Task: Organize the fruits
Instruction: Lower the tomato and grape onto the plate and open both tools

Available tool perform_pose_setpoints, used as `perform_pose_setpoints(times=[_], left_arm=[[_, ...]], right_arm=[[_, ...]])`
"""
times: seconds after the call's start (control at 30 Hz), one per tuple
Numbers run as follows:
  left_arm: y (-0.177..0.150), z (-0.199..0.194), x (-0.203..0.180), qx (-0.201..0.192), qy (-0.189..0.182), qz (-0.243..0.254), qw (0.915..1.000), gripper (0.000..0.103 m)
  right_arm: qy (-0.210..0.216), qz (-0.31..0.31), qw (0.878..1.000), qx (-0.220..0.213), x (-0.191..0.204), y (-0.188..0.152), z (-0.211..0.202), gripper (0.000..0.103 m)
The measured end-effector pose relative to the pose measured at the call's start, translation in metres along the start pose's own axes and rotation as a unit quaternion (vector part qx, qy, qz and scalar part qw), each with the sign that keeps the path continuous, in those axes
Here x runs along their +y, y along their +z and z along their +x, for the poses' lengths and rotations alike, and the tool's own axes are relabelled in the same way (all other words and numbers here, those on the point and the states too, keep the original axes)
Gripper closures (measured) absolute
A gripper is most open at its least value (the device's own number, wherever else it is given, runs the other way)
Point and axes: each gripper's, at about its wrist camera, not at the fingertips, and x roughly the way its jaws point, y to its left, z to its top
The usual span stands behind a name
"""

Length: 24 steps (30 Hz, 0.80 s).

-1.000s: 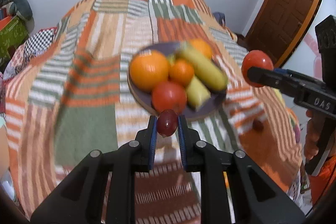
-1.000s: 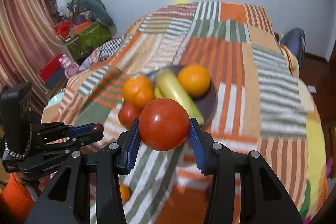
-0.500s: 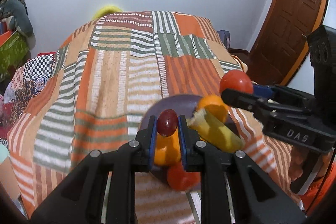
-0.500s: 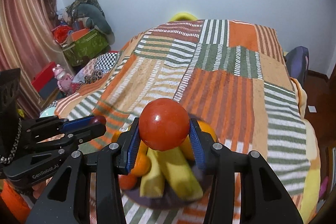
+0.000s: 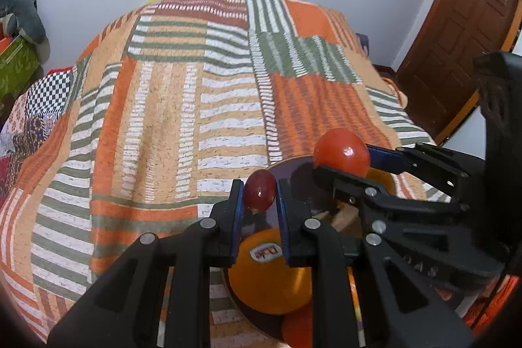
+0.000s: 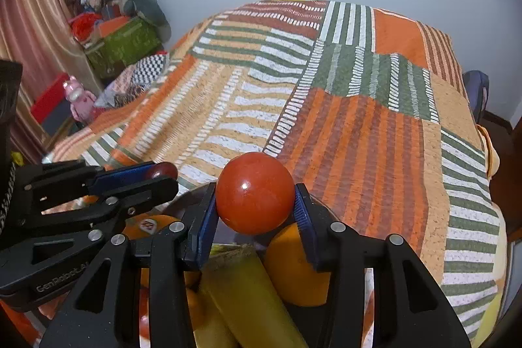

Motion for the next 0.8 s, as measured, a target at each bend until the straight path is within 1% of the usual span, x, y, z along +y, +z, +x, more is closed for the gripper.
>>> perform_pose_setpoints(times=[0.07,0.17,0.37,0.53,0.6,0.63,0.7,0.8], left_arm=[[0.001,0.006,0.002,0.004,0.001,-0.002,1.0000,0.084],[0.001,0.013,0.004,0.011,-0.003,-0.007,0.9999,0.085],[-0.002,0.020,0.006,0.027,-0.021,-0.010,0.9994,0.085],[-0.007,0.023,0.001,0.039,-0.028,0.000,0.9988,0.084],[-0.008,0.021,0.000,0.039,-0.024,0.000,0.9990,0.079],[-0.008,0.020,0.000,0.040,-0.027,-0.001,0.9988,0.079],[-0.010,0.015,-0.002,0.039,-0.033,-0.002,0.9987,0.076],[-0.013,0.001,-0.007,0.032,-0.028,0.009,0.9991,0.076]], right_arm=[[-0.004,-0.002,1.000,0.008,-0.001,0.000,0.006,0.061],[0.003,0.001,1.000,0.023,-0.005,-0.002,0.013,0.061],[0.008,-0.010,0.999,0.032,-0.004,-0.001,0.012,0.061],[0.018,-0.012,0.999,0.028,-0.006,-0.005,0.003,0.058],[0.016,-0.019,0.999,0.024,-0.004,-0.008,-0.002,0.055],[0.014,-0.021,0.999,0.022,-0.003,-0.009,-0.004,0.055],[0.012,-0.022,1.000,0.019,-0.002,-0.010,-0.009,0.054],[0.015,-0.017,1.000,0.012,-0.002,-0.014,-0.021,0.054]])
